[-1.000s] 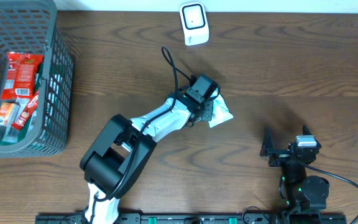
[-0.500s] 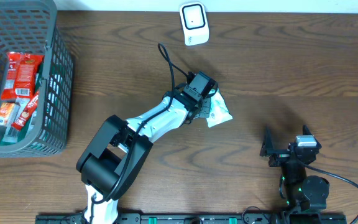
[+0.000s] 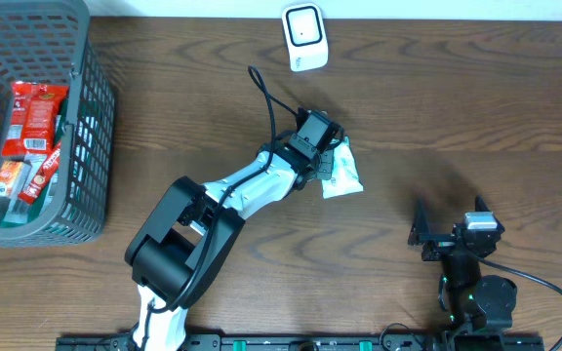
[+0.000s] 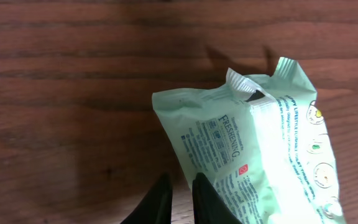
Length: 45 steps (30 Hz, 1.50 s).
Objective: Scan the item barcode
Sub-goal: 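Lower the green pack onto the table and open the left gripper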
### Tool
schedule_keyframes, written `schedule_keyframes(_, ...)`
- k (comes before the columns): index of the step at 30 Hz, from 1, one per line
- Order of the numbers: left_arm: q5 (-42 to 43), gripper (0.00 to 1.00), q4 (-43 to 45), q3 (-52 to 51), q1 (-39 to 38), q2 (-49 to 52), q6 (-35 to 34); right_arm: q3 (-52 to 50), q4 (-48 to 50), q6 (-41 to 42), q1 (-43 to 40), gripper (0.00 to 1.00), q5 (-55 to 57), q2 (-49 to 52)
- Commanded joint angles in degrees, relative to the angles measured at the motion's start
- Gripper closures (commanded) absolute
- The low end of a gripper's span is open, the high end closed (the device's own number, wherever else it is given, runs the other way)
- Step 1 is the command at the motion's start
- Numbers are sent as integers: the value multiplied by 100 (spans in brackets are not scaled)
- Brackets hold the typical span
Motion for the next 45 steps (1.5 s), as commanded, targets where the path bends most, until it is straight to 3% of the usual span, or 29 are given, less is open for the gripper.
schedule_keyframes(1,306,85,13,-26,-15,96,-11,-7,-17,-63,-66,1,-24,-24)
schedule_keyframes(26,341,84,221,-26,-326,96,33,-7,-17,-63,-66,1,-24,-24)
schedule_keyframes(33,341,47,225,15,-339,-173,-22,-7,-17,-63,-66,1,-24,-24)
schedule_keyframes(40,332,34,225,13,-540,-511,-785,-7,-17,-63,-66,1,-24,-24)
schedule_keyframes(45,-162,34,229,13,-817,-267,-1108,-7,-17,-63,-66,1,-24,-24)
